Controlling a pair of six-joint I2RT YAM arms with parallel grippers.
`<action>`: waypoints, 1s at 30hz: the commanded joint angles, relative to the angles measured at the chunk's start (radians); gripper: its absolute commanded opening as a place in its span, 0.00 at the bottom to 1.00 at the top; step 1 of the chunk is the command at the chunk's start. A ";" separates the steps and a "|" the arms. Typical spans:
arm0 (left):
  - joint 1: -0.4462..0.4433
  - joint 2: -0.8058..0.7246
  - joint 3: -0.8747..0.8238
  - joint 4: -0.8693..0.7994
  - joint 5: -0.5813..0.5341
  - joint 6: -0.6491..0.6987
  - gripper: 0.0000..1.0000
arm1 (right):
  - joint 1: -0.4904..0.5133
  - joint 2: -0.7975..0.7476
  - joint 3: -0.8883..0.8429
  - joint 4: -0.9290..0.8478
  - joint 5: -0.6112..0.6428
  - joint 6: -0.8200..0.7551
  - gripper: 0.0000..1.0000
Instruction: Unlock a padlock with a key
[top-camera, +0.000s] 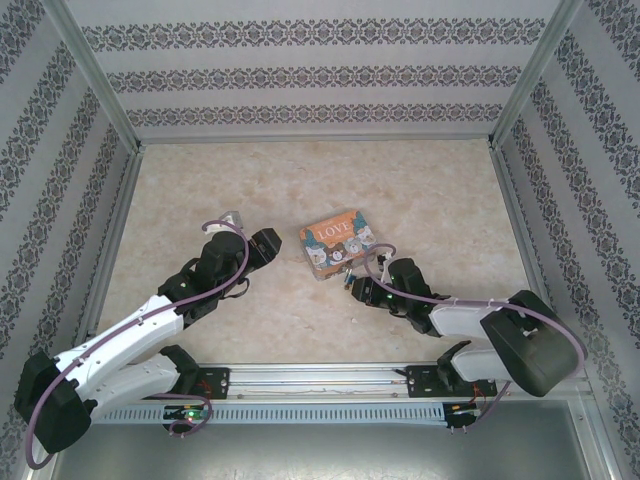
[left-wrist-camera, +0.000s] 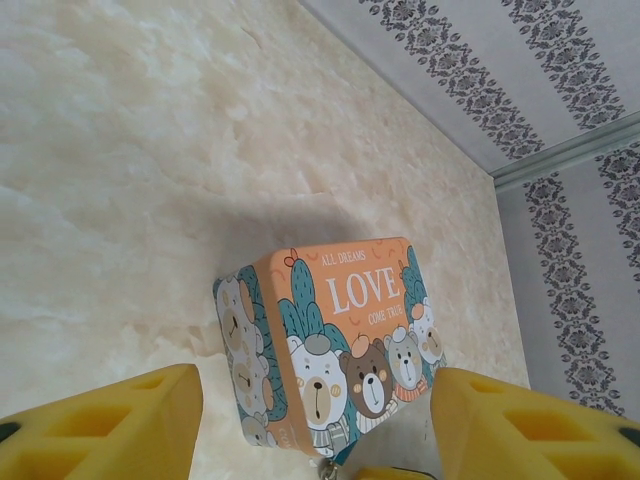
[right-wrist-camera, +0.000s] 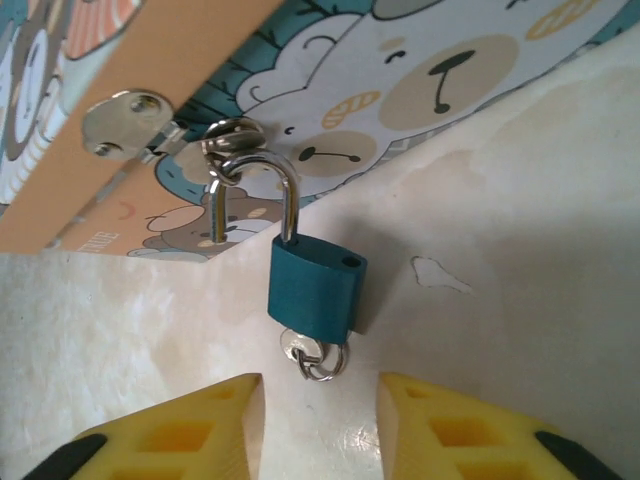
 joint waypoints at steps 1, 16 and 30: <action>0.002 -0.027 0.000 -0.047 -0.030 0.012 0.62 | -0.019 -0.033 -0.005 -0.063 0.024 -0.027 0.39; 0.011 -0.040 0.009 -0.069 -0.069 0.050 0.72 | -0.102 -0.264 0.041 -0.294 0.089 -0.131 0.81; 0.045 -0.049 -0.016 -0.010 -0.035 0.155 0.97 | -0.175 -0.361 0.053 -0.336 0.104 -0.153 0.98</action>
